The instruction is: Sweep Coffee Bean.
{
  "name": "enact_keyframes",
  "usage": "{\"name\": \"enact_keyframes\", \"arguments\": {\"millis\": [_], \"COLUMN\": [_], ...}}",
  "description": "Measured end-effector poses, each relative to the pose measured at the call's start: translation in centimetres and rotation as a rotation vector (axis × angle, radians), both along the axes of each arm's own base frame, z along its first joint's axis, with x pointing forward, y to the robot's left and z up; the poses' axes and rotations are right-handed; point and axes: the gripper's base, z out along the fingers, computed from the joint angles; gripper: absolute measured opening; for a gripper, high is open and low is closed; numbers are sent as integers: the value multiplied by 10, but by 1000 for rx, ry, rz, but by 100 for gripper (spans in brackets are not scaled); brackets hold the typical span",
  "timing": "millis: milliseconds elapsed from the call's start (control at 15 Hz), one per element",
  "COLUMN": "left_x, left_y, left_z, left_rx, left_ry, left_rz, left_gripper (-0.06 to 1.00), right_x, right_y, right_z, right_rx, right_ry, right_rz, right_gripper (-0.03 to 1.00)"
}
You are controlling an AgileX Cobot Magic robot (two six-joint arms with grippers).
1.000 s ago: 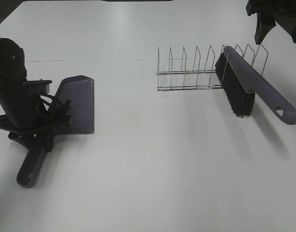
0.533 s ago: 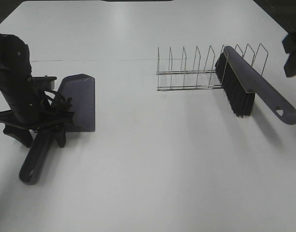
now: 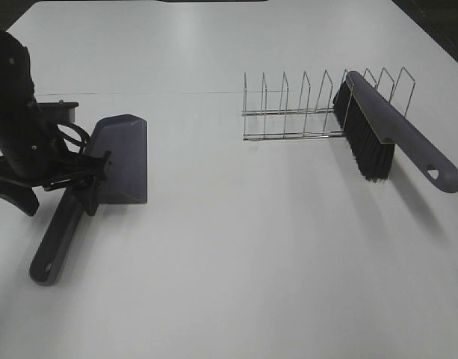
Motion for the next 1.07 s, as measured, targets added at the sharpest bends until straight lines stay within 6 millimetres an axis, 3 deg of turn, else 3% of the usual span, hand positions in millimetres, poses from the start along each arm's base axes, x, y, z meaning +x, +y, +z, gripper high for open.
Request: {"name": "enact_keyframes", "arguments": {"millis": [333, 467, 533, 667, 867, 1067], "left_x": [-10, -18, -30, -40, -78, -135], "left_y": [5, 7, 11, 14, 31, 49], "left_z": [60, 86, 117, 139, 173, 169], "left_rx": [-13, -21, -33, -40, -12, -10], "left_ry": [-116, -173, -234, -289, -403, -474], "left_rz": [-8, -7, -10, -12, -6, 32], "left_gripper": [77, 77, 77, 77, 77, 77], "right_x": [-41, -52, -61, -68, -82, -88], "right_y": [4, 6, 6, 7, 7, 7], "right_z": [-8, -1, 4, 7, 11, 1], "right_rx": [85, 115, 125, 133, 134, 124], "right_ry": [-91, -174, -236, -267, -199, -100], "right_rz": [5, 26, 42, 47, 56, 65], "right_gripper": [65, 65, 65, 65, 65, 65]}}
